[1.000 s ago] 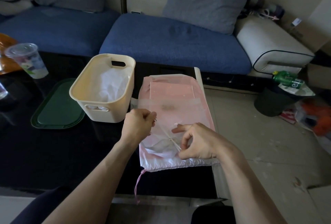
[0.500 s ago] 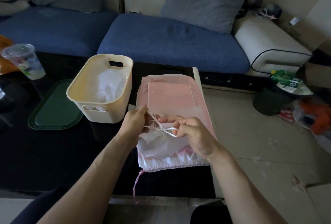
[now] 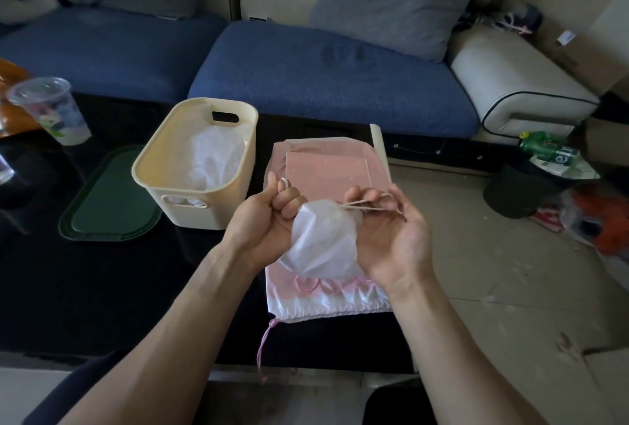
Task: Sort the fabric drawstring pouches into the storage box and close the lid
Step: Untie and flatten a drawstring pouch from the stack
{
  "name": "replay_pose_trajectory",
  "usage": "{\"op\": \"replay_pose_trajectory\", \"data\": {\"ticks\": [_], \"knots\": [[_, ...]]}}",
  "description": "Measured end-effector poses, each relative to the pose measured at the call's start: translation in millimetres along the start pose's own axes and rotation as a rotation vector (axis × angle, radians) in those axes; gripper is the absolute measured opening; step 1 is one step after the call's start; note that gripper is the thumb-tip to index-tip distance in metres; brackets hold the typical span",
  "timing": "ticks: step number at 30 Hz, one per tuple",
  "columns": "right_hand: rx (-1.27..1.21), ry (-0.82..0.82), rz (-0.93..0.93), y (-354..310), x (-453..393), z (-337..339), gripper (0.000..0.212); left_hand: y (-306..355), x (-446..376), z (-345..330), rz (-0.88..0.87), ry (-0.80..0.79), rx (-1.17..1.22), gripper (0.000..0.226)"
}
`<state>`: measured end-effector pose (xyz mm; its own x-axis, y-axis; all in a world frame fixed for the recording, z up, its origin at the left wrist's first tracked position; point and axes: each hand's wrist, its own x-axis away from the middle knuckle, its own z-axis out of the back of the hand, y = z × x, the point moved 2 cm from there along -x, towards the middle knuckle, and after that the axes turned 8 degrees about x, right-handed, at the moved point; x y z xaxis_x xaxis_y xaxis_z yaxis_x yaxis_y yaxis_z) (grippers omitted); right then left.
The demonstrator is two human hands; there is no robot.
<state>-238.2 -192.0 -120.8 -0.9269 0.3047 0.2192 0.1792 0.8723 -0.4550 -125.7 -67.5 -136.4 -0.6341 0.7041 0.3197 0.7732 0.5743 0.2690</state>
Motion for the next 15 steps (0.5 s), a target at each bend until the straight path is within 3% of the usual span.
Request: {"op": "replay_pose_trajectory", "data": {"ticks": [5,8,11,15], "knots": [[0.147,0.010,-0.069,-15.3,-3.5,-5.2,0.039,10.2,-1.1,-0.3,-0.064,0.015,-0.152,0.039],[0.372,0.028,-0.112,-23.3,-2.5,-3.4,0.039,16.0,2.0,-6.9,-0.142,-0.024,-0.450,0.037],[0.585,-0.032,-0.186,-27.5,-2.2,0.7,0.041,16.6,5.5,-11.2,-0.162,-0.062,-0.687,0.039],[0.749,-0.168,-0.300,-28.5,-0.5,5.6,0.037,14.9,10.4,-11.5,-0.138,-0.084,-0.789,0.041]]}}
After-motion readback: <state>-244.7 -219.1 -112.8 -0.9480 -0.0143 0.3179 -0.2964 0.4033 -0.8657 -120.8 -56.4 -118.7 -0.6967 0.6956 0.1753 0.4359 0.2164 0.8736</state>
